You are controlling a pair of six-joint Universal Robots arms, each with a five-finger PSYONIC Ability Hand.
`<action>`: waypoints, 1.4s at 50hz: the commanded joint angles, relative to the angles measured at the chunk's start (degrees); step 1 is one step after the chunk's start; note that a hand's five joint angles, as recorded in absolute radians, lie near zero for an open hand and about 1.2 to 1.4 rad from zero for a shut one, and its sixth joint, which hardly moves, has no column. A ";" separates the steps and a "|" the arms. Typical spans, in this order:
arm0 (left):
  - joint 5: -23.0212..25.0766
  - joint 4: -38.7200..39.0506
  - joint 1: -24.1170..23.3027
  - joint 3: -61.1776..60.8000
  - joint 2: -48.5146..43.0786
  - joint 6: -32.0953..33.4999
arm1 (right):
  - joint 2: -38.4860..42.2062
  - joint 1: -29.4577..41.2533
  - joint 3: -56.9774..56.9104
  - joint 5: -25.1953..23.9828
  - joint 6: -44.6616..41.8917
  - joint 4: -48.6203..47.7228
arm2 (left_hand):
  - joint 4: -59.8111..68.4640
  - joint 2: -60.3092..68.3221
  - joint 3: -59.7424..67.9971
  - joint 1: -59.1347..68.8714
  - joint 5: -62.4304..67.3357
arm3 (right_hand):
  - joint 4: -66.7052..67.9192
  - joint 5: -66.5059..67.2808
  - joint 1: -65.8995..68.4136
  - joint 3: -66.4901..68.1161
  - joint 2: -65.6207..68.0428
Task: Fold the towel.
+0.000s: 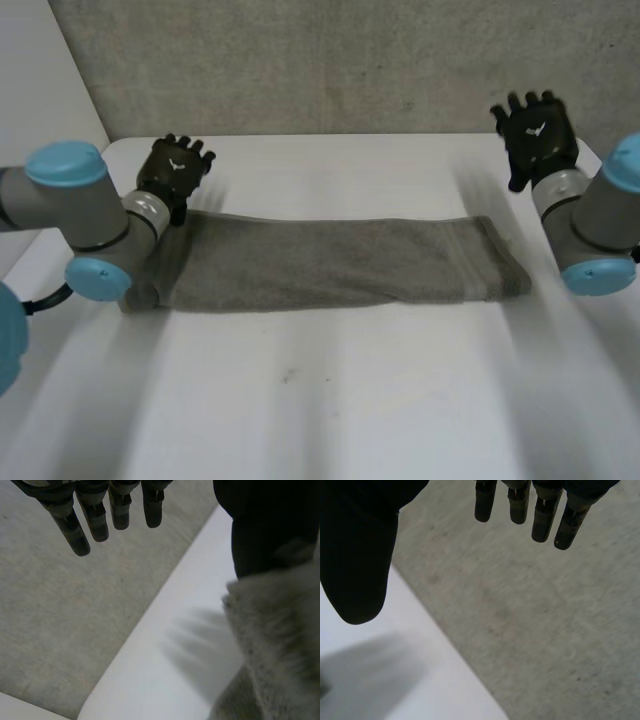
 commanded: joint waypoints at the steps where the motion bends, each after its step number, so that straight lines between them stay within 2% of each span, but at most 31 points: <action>1: 0.27 -0.08 0.58 -10.21 12.17 -7.87 | -11.70 -0.34 8.50 -0.53 4.86 4.36 | -0.46 -0.24 -0.32 -0.51 -2.10 | -0.57 -2.22 -1.09 -0.10 -0.21; 5: 0.45 -0.08 1.38 -15.42 16.59 -9.28 | -16.54 -0.51 13.51 -0.44 5.12 13.49 | -0.46 -0.24 -0.32 -0.51 -2.10 | -0.57 -2.22 -1.09 -0.10 -0.21; 7: 0.45 -0.08 2.69 -20.23 20.26 -9.81 | -17.60 -0.60 15.09 -0.53 5.29 16.22 | -0.46 -0.24 -0.32 -0.51 -2.10 | -0.57 -2.22 -1.09 -0.10 -0.21; 13: 0.62 -0.08 4.98 -26.76 23.53 -9.90 | -20.51 -0.60 22.21 -1.14 5.03 21.60 | -0.46 -0.24 -0.32 -0.51 -2.10 | -0.57 -2.22 -1.09 -0.10 -0.21; 22: 2.38 0.36 6.47 -31.33 22.48 -9.99 | -21.13 -0.95 26.71 -1.85 5.03 20.37 | -0.46 -0.24 -0.32 -0.51 -2.10 | -0.57 -2.22 -1.09 -0.10 -0.21; 30: 2.47 0.45 6.39 -36.17 23.18 -10.34 | -16.29 -4.12 27.76 -8.09 4.86 17.30 | -0.46 -0.24 -0.32 -0.51 -2.10 | 10.28 8.63 9.76 10.75 10.64; 32: 2.47 0.53 6.03 -37.04 23.44 -10.43 | -14.11 -4.38 27.24 -9.05 4.86 16.86 | -0.46 -0.24 -0.32 -0.51 -2.10 | 17.31 15.65 16.78 17.77 17.67; 44: 2.47 4.14 4.54 -40.91 25.38 -10.60 | -7.16 -5.43 24.43 -9.05 4.42 13.44 | -0.46 -0.24 -0.32 -0.51 -2.10 | 25.74 24.08 25.21 26.20 26.10; 45: 2.38 4.22 4.63 -41.00 25.46 -10.60 | -6.28 -5.61 23.82 -8.97 4.16 13.08 | -0.46 -0.24 -0.32 -0.51 -2.10 | 31.75 30.10 31.23 32.22 32.11; 46: 2.38 4.23 4.63 -41.00 25.46 -10.60 | -6.27 -5.61 23.81 -8.96 4.15 13.08 | -0.46 -0.24 -0.32 -0.51 -2.10 | 31.81 30.16 31.29 32.28 32.17; 47: 2.38 4.23 4.63 -41.09 25.55 -10.60 | -5.58 -5.61 23.29 -8.70 3.81 12.82 | -0.46 -0.24 -0.32 -0.51 -2.10 | 40.64 38.99 40.11 41.10 41.00; 48: 2.38 4.23 4.63 -41.09 25.55 -10.60 | -4.96 -5.70 22.67 -8.09 3.28 12.55 | -0.46 -0.24 -0.32 -0.51 -2.10 | 58.21 56.56 57.69 58.68 58.57; 49: 2.38 4.31 4.71 -41.09 25.55 -10.60 | -4.96 -5.70 22.67 -8.09 3.27 12.55 | -0.46 -0.24 -0.32 -0.51 -2.10 | 58.39 56.74 57.86 58.85 58.75; 50: 2.38 4.31 4.80 -41.17 25.55 -10.60 | -4.43 -5.78 21.97 -7.65 2.67 12.20 | -0.46 -0.24 -0.32 -0.51 -2.10 | 69.32 67.67 68.80 69.79 69.68; 54: 2.38 4.31 4.80 -41.26 25.55 -10.69 | -5.13 -7.81 21.35 -4.39 1.78 11.32 | -0.46 -0.24 -0.32 -0.51 -2.10 | 69.43 67.78 68.91 69.90 69.79; 56: 2.29 4.31 4.89 -41.26 25.73 -10.69 | -7.49 -11.30 21.53 0.07 1.61 11.23 | -0.46 -0.24 -0.32 -0.51 -2.10 | 69.43 67.78 68.91 69.90 69.79; 58: 2.38 4.31 5.07 -41.96 26.69 -11.13 | -9.24 -12.89 21.44 1.13 1.26 11.32 | -0.46 -0.24 -0.32 -0.51 -2.10 | 69.43 67.78 68.91 69.90 69.79; 63: 2.38 4.31 5.15 -42.32 28.63 -12.98 | -11.02 -18.27 19.77 1.23 -3.76 12.11 | -0.46 -0.24 -0.32 -0.51 -2.10 | 69.43 67.78 68.91 69.90 69.79; 65: 2.38 4.31 5.24 -42.41 28.80 -13.68 | -11.81 -20.63 18.02 1.40 -8.92 12.55 | -0.46 -0.24 -0.32 -0.51 -2.10 | 69.43 67.78 68.91 69.90 69.79; 70: 2.38 4.31 5.24 -42.41 28.89 -14.56 | -12.60 -18.46 13.80 0.88 -11.50 12.55 | -0.46 -0.24 -0.32 -0.51 -2.10 | 69.43 67.78 68.91 69.90 69.79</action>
